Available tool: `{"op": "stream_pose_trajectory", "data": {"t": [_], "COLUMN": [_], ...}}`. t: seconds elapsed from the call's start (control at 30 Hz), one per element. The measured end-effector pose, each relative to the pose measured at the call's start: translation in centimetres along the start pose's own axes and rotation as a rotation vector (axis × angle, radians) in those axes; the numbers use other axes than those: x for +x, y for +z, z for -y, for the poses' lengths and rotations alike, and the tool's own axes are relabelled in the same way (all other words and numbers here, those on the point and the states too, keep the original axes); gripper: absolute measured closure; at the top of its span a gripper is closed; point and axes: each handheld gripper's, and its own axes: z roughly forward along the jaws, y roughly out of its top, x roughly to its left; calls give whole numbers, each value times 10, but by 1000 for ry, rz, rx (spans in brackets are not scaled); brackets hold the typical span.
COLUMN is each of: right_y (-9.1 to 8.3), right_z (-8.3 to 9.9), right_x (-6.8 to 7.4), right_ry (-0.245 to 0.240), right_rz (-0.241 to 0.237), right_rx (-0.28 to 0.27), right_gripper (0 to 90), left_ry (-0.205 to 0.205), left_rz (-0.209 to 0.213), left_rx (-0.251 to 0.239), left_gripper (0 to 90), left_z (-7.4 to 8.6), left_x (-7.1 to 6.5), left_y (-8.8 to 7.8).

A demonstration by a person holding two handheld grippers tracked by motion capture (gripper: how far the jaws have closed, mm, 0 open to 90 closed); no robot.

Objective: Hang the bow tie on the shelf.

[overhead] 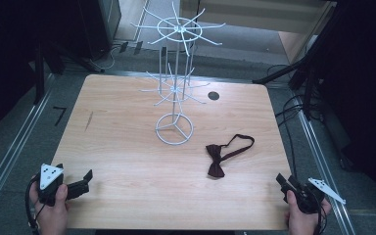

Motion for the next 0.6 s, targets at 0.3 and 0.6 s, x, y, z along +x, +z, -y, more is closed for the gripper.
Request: {"op": "stream_pose_trajectory", "data": {"t": [0.3,0.6], "right_y": [6,9], "right_z": [-3,-10], "right_x": [17,40], "right_ry": [-53,-115], "right_rz": [-18,-51], "right_rx": [33,40], "right_gripper": [452,453], "left_ry": [1,1], "left_rz": [3,4], "left_rx": [5,6], "left_gripper": [1,1], "left_z": [0,0], "left_x": [0,0], "left_y": [0,1]}}
